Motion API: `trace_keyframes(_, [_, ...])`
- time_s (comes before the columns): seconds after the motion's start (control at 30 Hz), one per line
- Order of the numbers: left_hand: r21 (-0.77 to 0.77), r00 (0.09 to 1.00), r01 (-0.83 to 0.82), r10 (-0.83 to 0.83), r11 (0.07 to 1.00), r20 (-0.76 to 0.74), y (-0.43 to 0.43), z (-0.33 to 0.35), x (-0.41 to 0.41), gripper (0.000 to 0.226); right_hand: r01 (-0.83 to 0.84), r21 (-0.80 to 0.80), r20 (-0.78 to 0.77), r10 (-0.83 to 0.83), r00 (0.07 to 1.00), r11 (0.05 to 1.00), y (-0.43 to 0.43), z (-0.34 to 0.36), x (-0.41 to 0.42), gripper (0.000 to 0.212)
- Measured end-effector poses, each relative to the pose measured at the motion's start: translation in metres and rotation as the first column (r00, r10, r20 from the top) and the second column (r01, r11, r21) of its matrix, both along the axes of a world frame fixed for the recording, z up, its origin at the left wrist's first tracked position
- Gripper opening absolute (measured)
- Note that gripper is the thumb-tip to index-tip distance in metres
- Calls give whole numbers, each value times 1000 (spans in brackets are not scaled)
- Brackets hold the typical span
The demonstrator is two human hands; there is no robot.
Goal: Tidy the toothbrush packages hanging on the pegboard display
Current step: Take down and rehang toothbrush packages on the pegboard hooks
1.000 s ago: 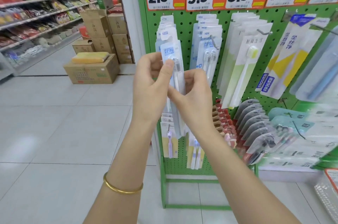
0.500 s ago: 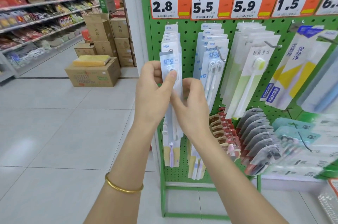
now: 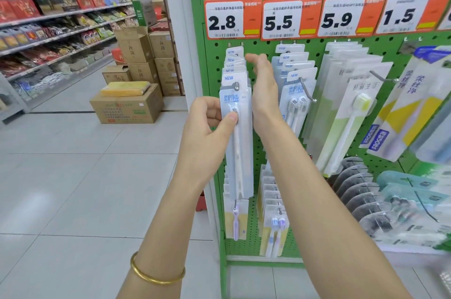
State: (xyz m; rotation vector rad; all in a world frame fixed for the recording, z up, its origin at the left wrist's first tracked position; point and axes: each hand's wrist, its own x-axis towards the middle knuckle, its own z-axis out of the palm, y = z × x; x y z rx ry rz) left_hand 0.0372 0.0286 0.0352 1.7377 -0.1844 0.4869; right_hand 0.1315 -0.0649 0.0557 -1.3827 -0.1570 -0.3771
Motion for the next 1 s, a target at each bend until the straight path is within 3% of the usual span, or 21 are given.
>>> trace_keyframes(0.4, [-5, 999, 27, -27, 1000, -21, 7, 2, 4, 18, -19, 35, -66, 21, 998, 999, 4, -5, 27, 40])
trace_keyframes(0.6, [1, 1000, 19, -19, 1000, -4, 9, 2, 3, 16, 31, 2, -2, -31, 1000, 1000, 10, -10, 23, 65])
trace_keyframes(0.77, [6, 1000, 17, -17, 1000, 7, 10, 1, 3, 14, 84, -24, 124, -81, 989, 996, 4, -15, 10, 41])
trace_keyframes(1.0, [-17, 1000, 17, -17, 1000, 12, 12, 0, 1, 18, 73, -173, 78, -61, 995, 982, 1, -36, -10, 45])
